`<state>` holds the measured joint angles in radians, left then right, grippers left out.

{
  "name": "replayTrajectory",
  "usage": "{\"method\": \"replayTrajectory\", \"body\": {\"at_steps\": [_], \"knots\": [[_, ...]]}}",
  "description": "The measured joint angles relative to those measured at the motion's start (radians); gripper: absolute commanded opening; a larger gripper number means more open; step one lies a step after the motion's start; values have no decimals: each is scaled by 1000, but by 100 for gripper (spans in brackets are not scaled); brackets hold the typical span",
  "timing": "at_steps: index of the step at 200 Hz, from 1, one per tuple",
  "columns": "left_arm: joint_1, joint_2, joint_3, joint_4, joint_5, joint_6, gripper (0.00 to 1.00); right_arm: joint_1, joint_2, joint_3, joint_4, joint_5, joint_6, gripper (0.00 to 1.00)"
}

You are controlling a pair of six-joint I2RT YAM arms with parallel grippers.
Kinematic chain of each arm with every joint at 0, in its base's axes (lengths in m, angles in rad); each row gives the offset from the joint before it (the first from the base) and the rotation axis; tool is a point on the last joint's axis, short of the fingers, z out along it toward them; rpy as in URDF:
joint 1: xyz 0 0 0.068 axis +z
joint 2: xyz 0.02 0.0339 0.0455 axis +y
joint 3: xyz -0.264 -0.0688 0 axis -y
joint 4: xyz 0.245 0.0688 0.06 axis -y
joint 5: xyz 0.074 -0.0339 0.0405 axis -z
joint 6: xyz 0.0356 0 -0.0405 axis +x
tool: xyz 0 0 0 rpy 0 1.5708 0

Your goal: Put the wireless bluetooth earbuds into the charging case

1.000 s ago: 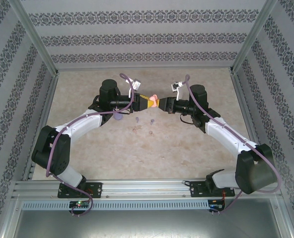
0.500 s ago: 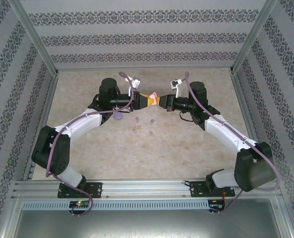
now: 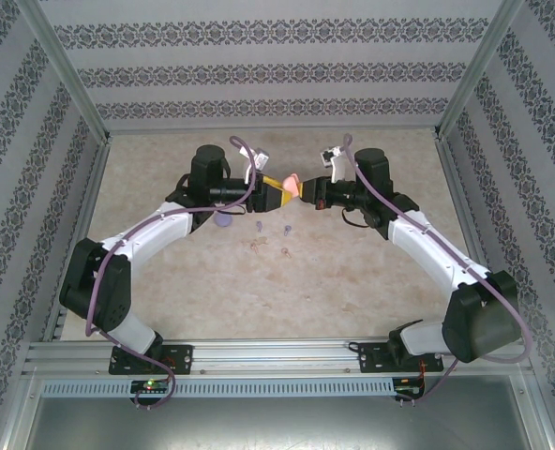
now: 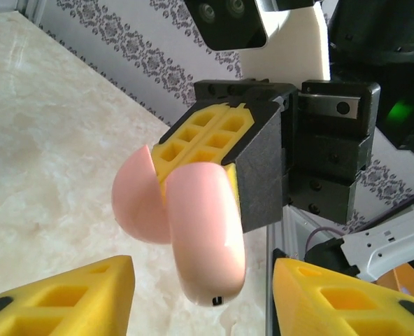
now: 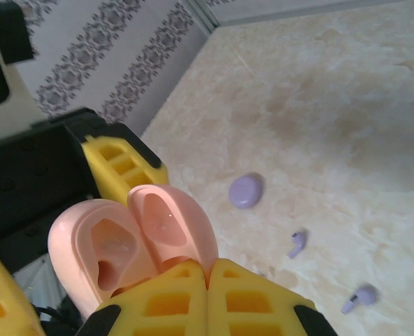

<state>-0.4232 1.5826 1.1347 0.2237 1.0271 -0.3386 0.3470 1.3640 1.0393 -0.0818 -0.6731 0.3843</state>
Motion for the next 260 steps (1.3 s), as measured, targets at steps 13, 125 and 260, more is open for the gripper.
{"method": "replayTrajectory", "body": {"at_steps": [13,125,260], "knots": [[7,-8,32,-83,0,58,58,0,-6,24,-66,24,-52,0],[13,140,439,-805,92,533,60,30,-19,211,-490,204,-423,0],[18,263,553,-1049,189,692,54,147,66,311,-566,266,-468,0]]}}
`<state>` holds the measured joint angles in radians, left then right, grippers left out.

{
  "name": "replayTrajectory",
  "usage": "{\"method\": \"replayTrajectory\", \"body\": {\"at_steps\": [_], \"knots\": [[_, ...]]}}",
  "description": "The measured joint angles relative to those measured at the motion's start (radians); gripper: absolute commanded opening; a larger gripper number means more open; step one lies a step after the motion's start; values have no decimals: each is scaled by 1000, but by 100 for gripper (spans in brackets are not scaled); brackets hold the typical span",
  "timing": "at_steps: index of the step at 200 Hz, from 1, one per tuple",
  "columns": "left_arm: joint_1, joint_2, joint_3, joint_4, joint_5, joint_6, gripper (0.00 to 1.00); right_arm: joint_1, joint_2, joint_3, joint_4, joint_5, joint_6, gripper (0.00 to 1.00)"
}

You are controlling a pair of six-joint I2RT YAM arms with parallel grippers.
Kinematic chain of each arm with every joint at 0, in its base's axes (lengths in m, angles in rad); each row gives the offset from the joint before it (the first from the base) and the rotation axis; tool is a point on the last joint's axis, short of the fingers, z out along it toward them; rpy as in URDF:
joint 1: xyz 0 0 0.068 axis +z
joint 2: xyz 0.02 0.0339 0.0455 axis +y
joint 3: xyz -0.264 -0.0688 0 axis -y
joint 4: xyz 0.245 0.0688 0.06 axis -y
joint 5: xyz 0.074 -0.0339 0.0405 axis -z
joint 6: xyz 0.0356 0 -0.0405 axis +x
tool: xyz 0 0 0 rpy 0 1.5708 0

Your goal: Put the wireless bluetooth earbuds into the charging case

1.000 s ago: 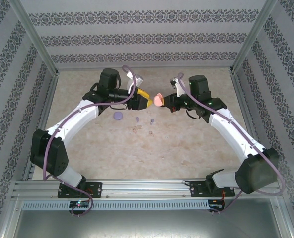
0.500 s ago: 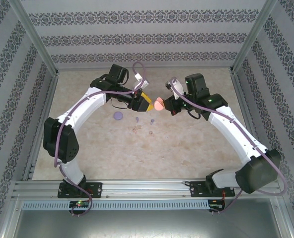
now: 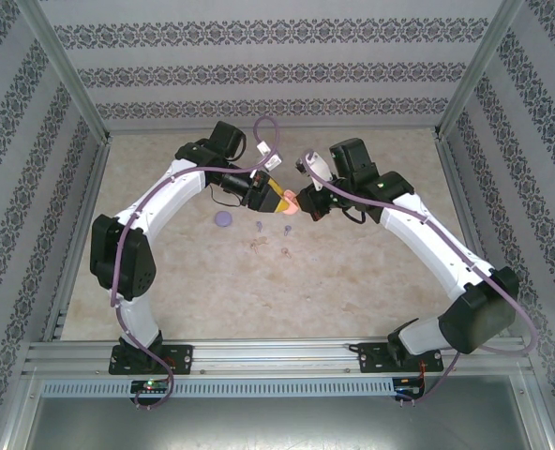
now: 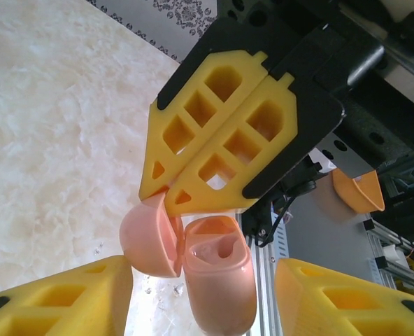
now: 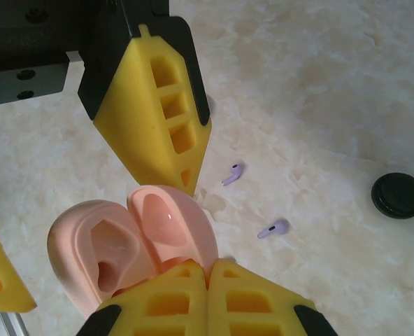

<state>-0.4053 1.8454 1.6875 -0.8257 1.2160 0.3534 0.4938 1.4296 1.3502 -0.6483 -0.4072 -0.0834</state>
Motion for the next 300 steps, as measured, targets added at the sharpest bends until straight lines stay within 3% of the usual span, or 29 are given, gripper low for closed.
{"method": "replayTrajectory", "body": {"at_steps": [108,183,213,226,264,300], "knots": [[2,23,0,-38,21,33,42,15,23,29,-5,15,0,0],[2,32,0,-57,41,45,6,21,34,31,0,38,3,0],[2,32,-3,-38,41,35,0,21,32,34,1,51,14,32],[7,26,-25,-1,46,13,0,10,26,34,2,63,32,41],[49,-45,-169,215,23,-114,0,-40,-114,-31,46,23,116,51],[120,-216,-349,500,-76,-275,0,-58,-279,-144,86,14,238,56]]}}
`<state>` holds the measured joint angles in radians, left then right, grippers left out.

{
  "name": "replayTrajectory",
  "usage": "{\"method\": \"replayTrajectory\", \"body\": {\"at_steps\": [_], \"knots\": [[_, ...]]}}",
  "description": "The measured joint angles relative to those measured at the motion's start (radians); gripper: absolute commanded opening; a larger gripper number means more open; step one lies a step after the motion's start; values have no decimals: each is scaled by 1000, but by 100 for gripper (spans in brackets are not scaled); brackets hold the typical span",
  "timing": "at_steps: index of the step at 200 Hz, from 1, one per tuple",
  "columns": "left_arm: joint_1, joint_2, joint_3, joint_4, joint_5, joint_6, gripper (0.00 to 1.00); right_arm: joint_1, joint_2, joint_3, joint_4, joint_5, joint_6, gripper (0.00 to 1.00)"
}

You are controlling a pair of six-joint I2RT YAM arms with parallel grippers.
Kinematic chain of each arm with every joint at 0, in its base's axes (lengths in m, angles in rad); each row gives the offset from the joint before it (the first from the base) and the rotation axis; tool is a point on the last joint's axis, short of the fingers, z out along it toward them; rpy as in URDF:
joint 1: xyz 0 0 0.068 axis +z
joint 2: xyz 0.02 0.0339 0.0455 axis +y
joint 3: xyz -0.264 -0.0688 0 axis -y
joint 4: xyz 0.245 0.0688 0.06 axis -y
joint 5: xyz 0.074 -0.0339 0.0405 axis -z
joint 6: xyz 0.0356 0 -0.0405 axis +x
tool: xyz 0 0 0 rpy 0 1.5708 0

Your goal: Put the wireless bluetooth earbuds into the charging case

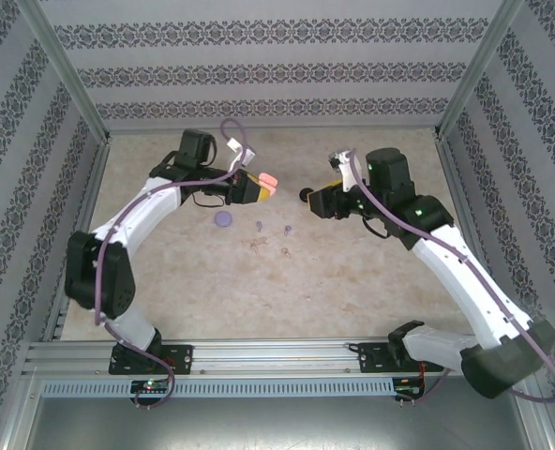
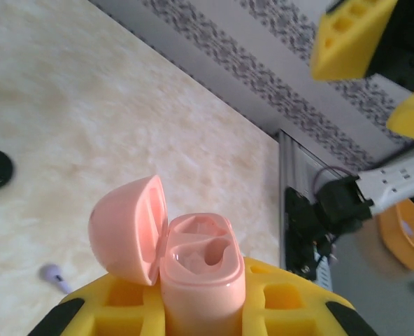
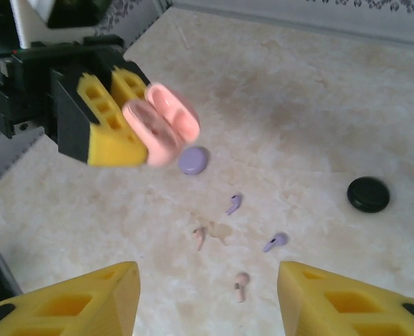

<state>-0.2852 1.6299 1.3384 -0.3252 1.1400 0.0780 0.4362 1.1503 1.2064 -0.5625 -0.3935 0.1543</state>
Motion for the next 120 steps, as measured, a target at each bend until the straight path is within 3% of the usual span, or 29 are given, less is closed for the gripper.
{"method": "replayTrajectory", "body": {"at_steps": [53,120], "knots": [[6,-274,-299,437,-274,-179,0,83,80,-109,25,108,201,58],[6,-452,-605,798,-563,-199,0,178,265,-128,97,200,377,57]]}}
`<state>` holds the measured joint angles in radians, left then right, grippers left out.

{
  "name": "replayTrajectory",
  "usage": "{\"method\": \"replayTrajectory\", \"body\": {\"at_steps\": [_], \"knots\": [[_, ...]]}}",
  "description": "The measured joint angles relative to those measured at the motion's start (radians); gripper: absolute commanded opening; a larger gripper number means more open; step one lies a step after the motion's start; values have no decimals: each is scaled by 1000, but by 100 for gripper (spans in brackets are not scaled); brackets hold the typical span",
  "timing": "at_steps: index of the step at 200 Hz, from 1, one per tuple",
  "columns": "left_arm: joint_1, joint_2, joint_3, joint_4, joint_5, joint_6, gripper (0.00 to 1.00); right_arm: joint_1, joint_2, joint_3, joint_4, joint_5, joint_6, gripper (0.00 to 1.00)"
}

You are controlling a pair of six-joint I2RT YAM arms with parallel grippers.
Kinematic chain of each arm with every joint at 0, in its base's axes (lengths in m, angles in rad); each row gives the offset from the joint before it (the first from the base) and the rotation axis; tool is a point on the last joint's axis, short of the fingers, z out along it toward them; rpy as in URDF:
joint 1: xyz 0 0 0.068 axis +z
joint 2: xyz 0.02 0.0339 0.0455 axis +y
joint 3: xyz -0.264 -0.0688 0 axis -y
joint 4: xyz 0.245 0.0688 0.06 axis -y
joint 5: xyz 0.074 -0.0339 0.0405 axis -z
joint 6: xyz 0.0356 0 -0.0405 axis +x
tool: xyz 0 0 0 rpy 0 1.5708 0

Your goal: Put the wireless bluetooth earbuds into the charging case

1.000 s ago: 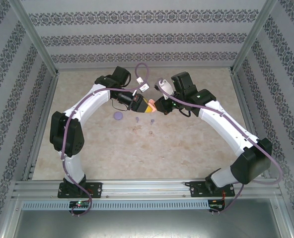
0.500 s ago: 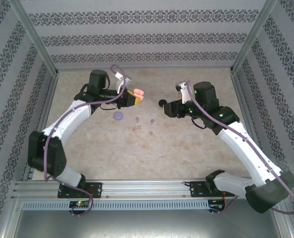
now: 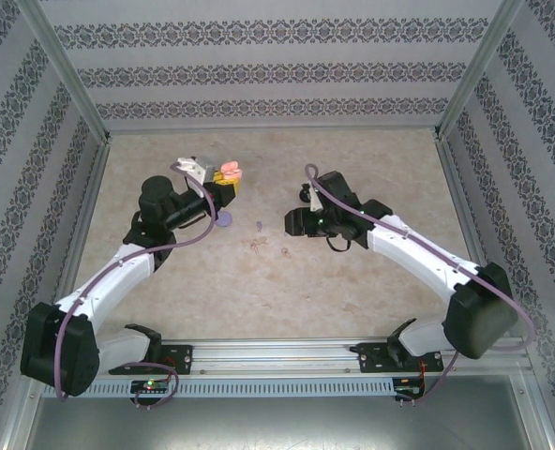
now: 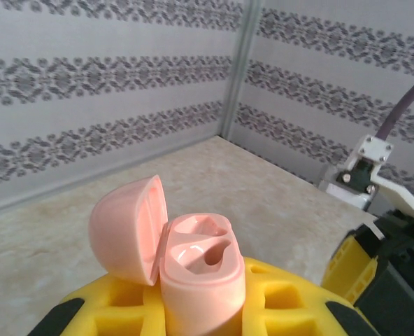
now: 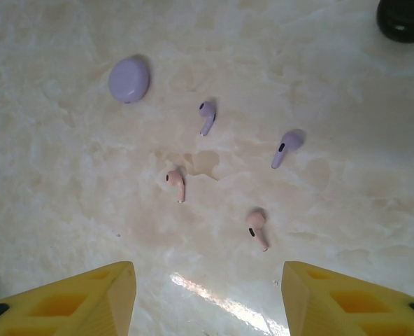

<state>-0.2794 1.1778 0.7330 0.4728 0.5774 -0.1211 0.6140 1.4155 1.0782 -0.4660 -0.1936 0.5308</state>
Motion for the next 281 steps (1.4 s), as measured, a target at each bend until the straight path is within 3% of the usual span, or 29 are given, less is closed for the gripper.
{"method": "replayTrajectory", "body": {"at_steps": [80,127,281], "knots": [[0,-81,-43,149,-301,-35,0,118,313,182,-15,44,29,54],[0,-86,-82,206,-420,-65,0,180,491,330,-69,66,20,52],[0,-168,-80,217,-456,-82,0,257,795,659,-300,232,-22,41]]}}
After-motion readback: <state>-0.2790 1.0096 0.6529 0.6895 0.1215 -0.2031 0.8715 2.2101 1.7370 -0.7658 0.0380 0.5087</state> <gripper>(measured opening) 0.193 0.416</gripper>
